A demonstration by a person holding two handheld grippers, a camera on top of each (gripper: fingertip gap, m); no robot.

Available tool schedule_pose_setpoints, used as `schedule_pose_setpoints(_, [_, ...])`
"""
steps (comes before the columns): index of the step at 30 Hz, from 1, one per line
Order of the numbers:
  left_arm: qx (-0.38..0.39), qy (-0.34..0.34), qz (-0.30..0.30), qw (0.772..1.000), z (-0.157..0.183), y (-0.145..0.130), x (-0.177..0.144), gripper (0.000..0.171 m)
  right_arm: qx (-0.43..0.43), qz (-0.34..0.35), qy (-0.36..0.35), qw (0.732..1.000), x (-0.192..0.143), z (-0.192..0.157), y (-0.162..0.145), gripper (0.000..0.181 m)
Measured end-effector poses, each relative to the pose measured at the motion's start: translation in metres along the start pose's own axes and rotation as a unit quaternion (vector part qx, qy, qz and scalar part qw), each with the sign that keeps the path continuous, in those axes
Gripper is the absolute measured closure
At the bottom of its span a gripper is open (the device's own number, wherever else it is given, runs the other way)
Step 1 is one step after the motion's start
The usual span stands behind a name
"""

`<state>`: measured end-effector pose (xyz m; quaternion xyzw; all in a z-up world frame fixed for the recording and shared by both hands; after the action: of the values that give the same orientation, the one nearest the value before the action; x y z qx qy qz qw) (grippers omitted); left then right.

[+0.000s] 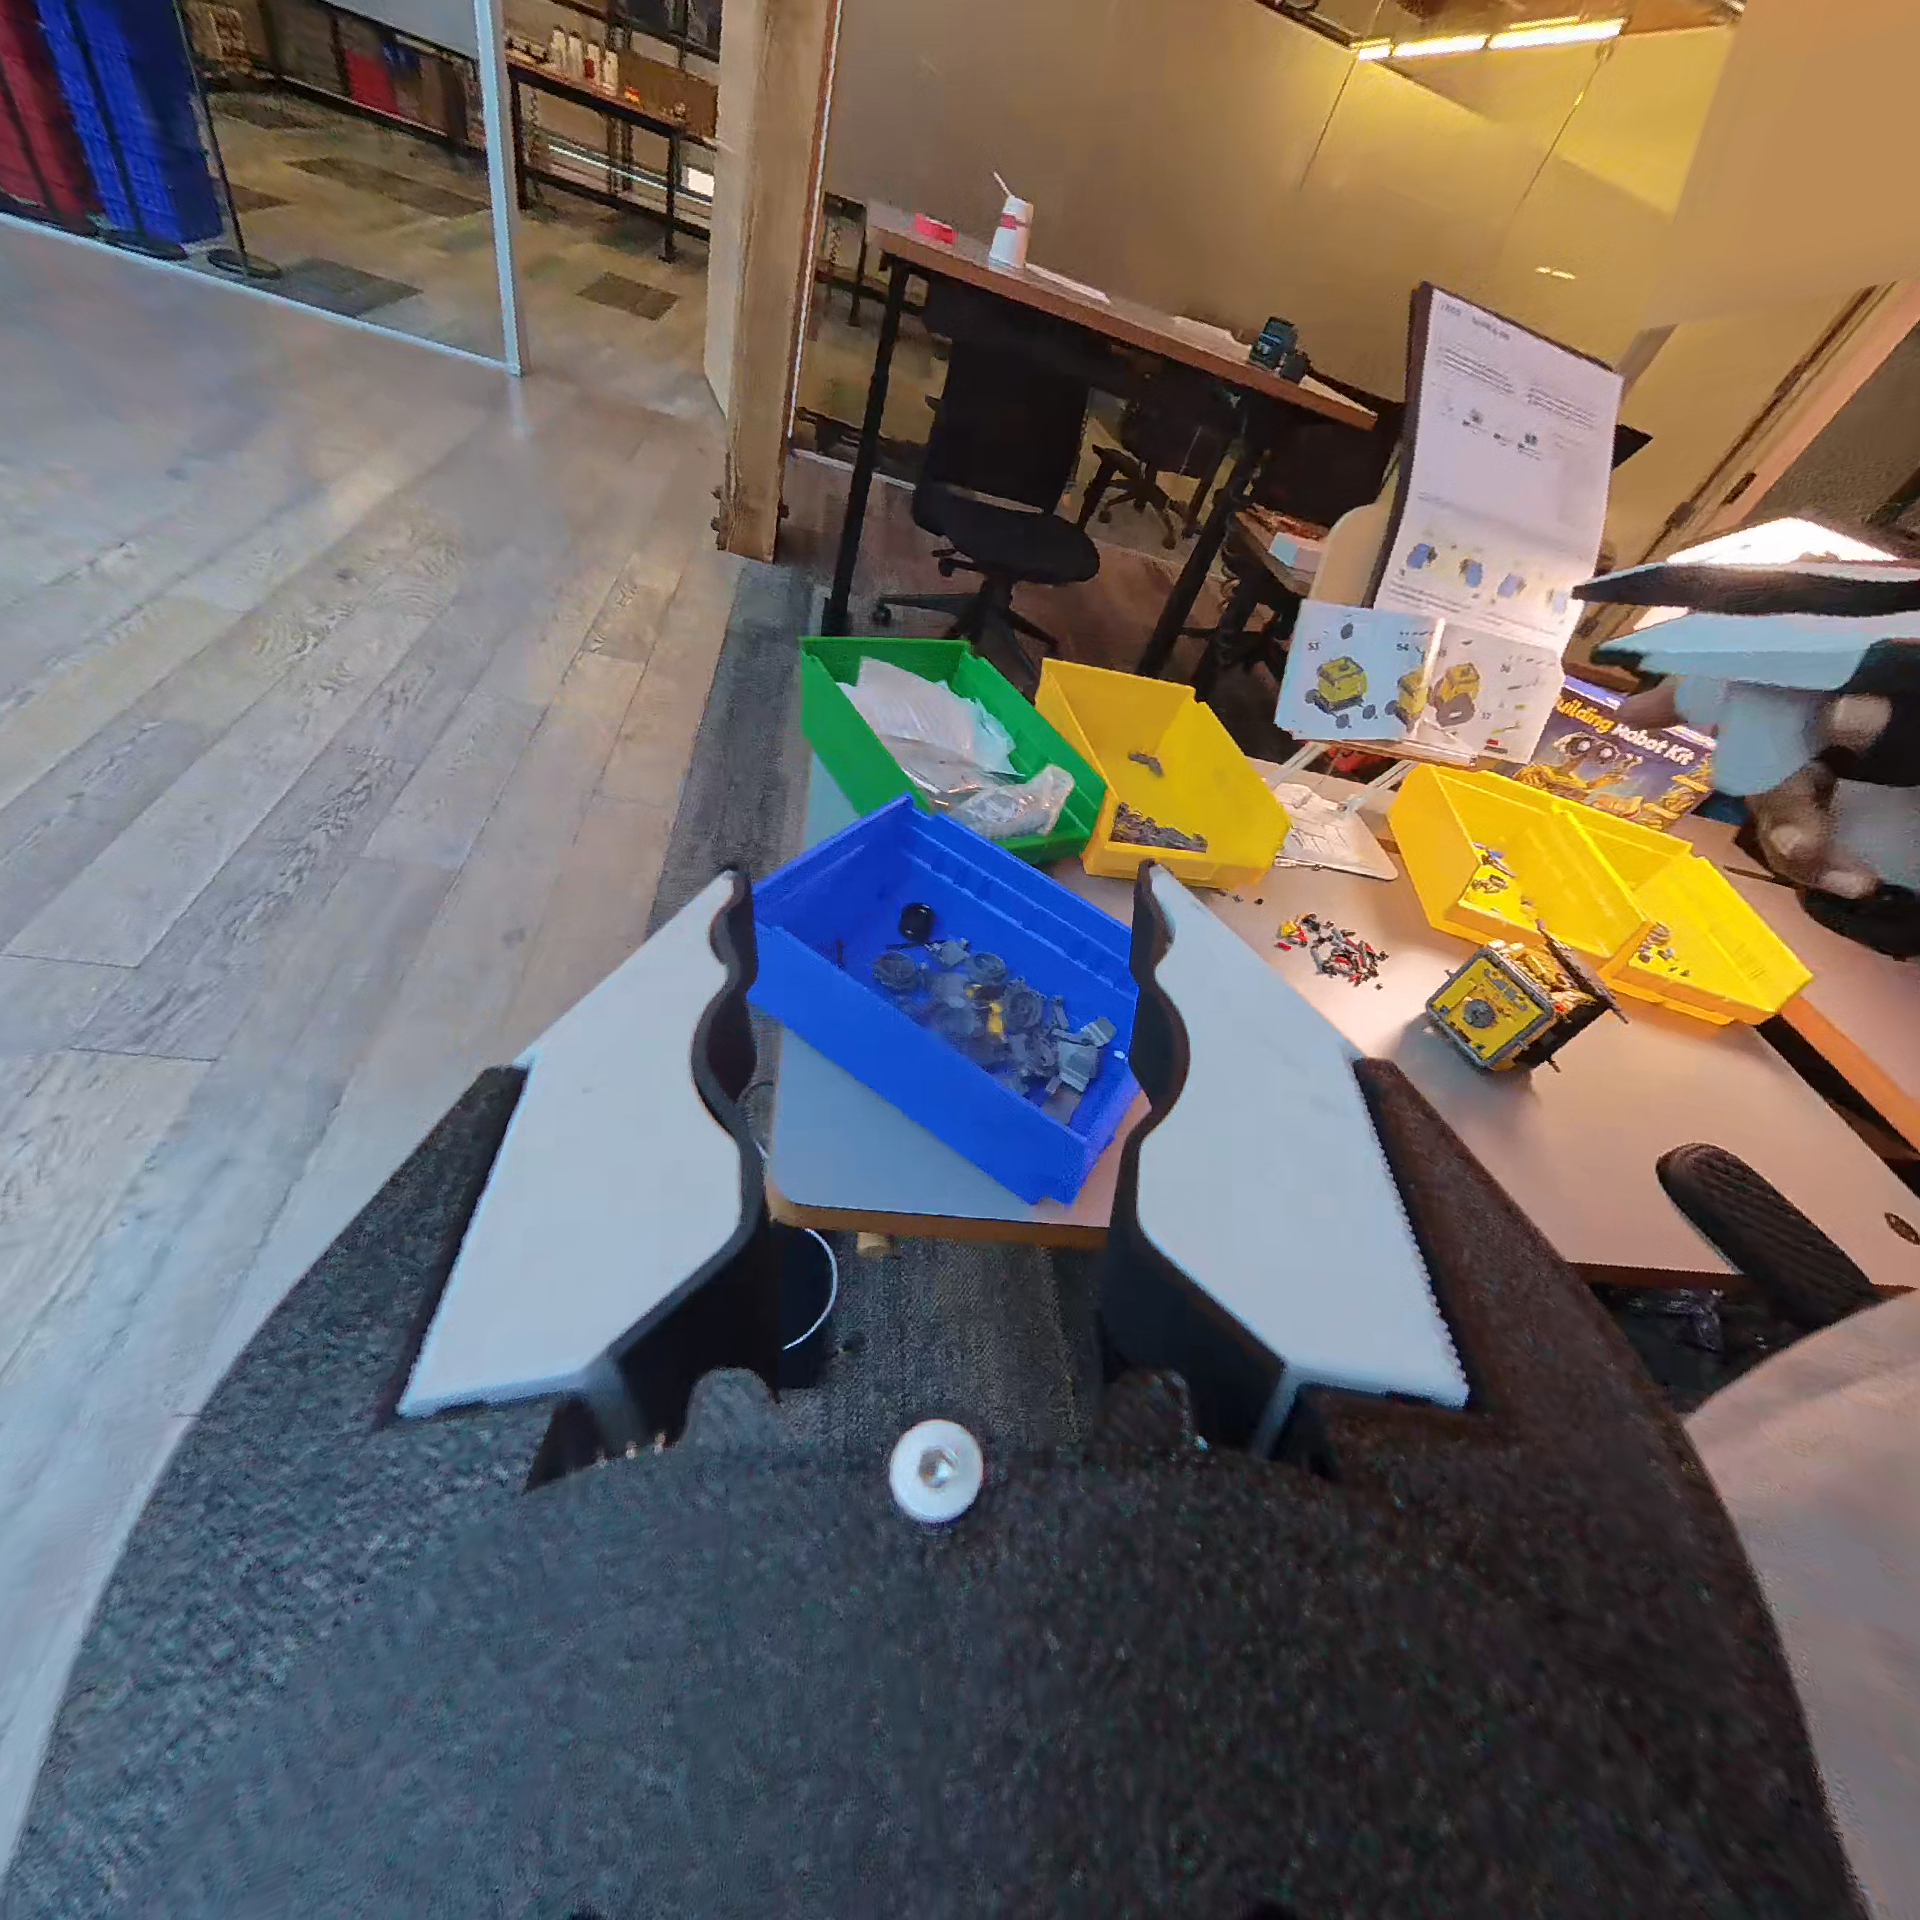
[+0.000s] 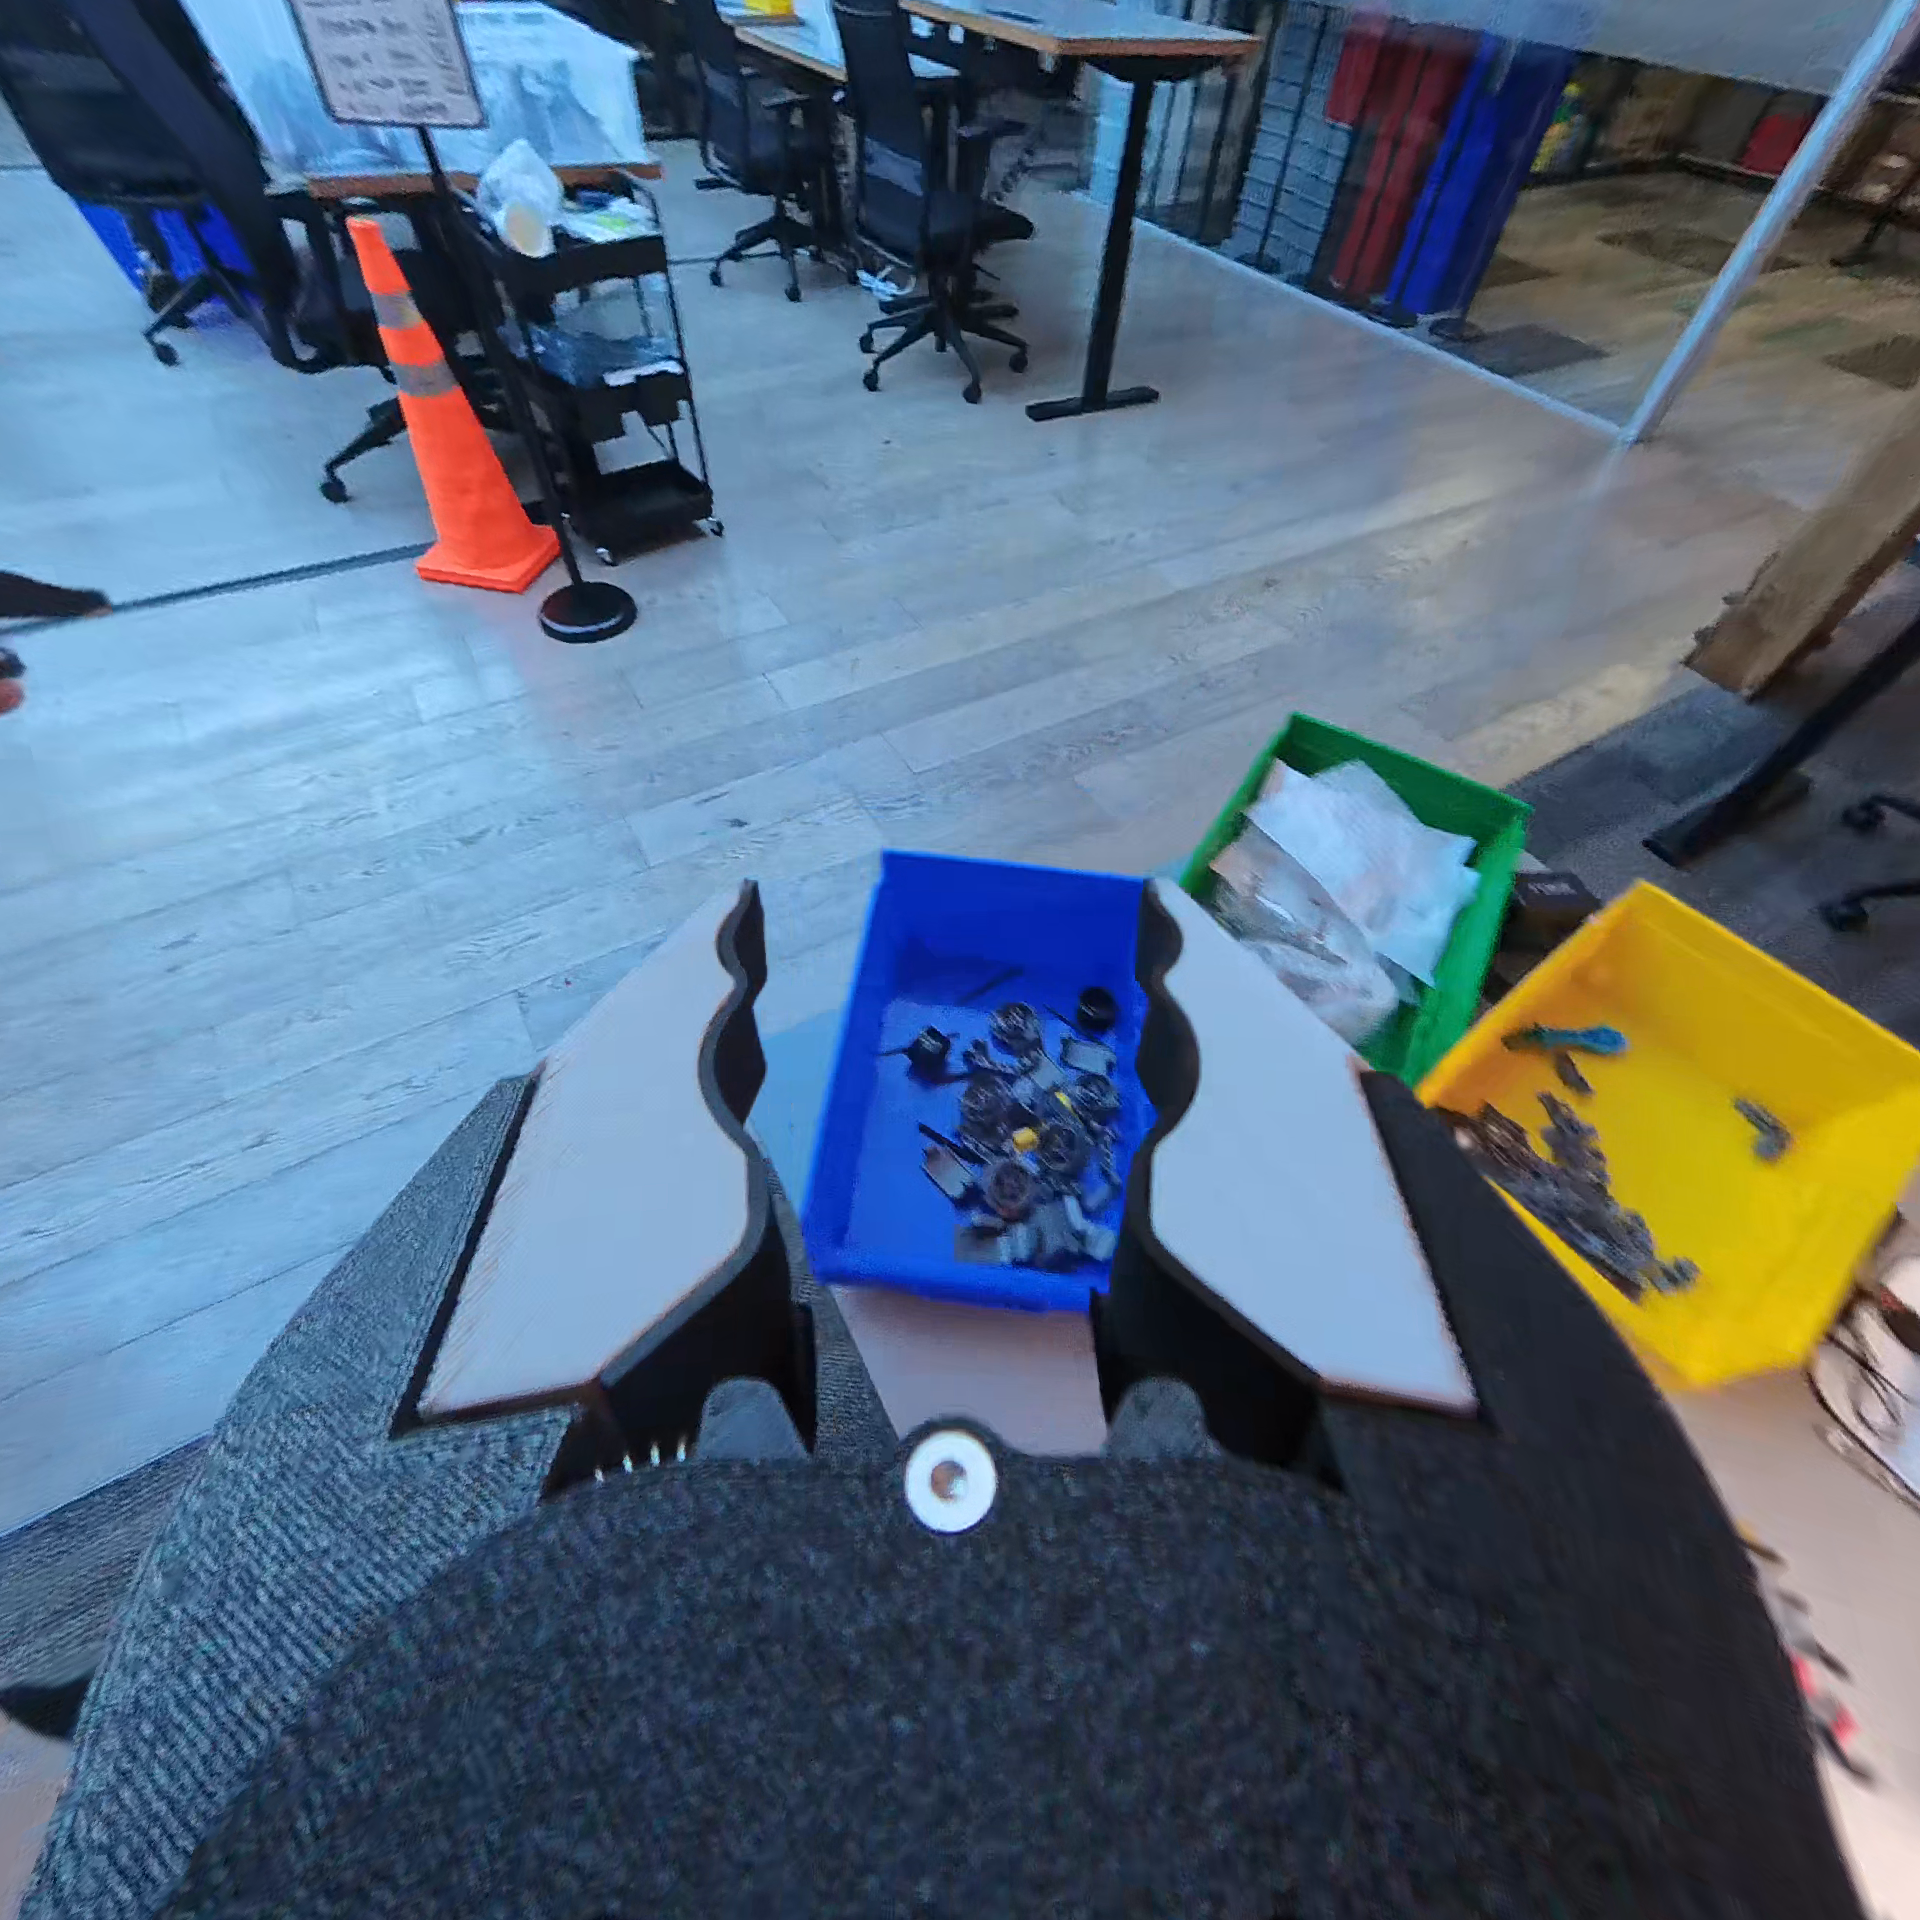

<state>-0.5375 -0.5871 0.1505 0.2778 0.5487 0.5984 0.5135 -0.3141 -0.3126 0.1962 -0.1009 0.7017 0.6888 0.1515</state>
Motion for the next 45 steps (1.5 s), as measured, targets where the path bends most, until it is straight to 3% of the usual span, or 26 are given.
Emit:
schedule_pose_setpoints(4, [0.02,0.043,0.012,0.999,-0.056,0.044,-0.026,0.099,-0.004,0.01,0.054,0.998,0.077,-0.028,0.027,0.11])
schedule_pose_setpoints(10, [0.005,0.145,-0.022,0.989,-0.142,0.051,-0.017,0.083,0.048,0.03,0.108,0.993,0.196,-0.034,0.043,0.102])
schedule_pose_setpoints(15, [-0.017,0.206,-0.055,0.977,-0.208,0.051,0.024,0.078,0.102,0.008,0.122,0.987,0.302,-0.004,0.024,0.092])
schedule_pose_setpoints(19, [0.029,0.236,-0.068,0.969,-0.273,0.087,0.092,0.094,0.094,0.012,0.109,0.99,0.399,0.041,0.01,0.1])
schedule_pose_setpoints(21, [0.049,0.236,-0.065,0.968,-0.311,0.119,0.139,0.098,0.096,0.019,0.098,0.99,0.451,0.068,0.007,0.107])
schedule_pose_setpoints(23, [0.059,0.205,-0.056,0.975,-0.344,0.163,0.194,0.099,0.116,0.033,0.083,0.989,0.496,0.094,0.025,0.107])
schedule_pose_setpoints(28, [0.089,0.136,-0.002,0.987,-0.399,0.264,0.337,0.099,0.107,0.108,0.067,0.986,0.552,0.141,0.123,0.108])
schedule_pose_setpoints(31, [0.119,0.095,0.01,0.988,-0.42,0.29,0.433,0.106,0.08,0.106,0.021,0.991,0.565,0.183,0.149,0.11])
schedule_pose_setpoints(34, [0.13,0.022,-0.012,0.991,-0.433,0.295,0.54,0.107,0.117,0.107,-0.03,0.987,0.578,0.233,0.15,0.111])
schedule_pose_setpoints(40, [0.184,-0.119,-0.064,0.974,-0.425,0.295,0.765,0.112,0.195,0.086,-0.143,0.966,0.627,0.345,0.136,0.112])
schedule_pose_setpoints(42, [0.214,-0.172,-0.077,0.958,-0.4,0.305,0.843,0.112,0.218,0.074,-0.198,0.953,0.634,0.389,0.145,0.11])
schedule_pose_setpoints(45, [0.233,-0.29,-0.069,0.926,-0.331,0.331,0.952,0.111,0.222,0.08,-0.278,0.931,0.621,0.449,0.168,0.109])
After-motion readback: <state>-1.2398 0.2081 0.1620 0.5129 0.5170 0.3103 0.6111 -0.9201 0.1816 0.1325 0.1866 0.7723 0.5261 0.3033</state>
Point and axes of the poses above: each gripper's, where its closed fingertips meet, x out along the fingers, y out of its top, z = x × y across the jaws, the point moved 6 cm from there along -x, back along the fingers, and after that the axes turned 9 degrees about y, right-handed, at the moved point
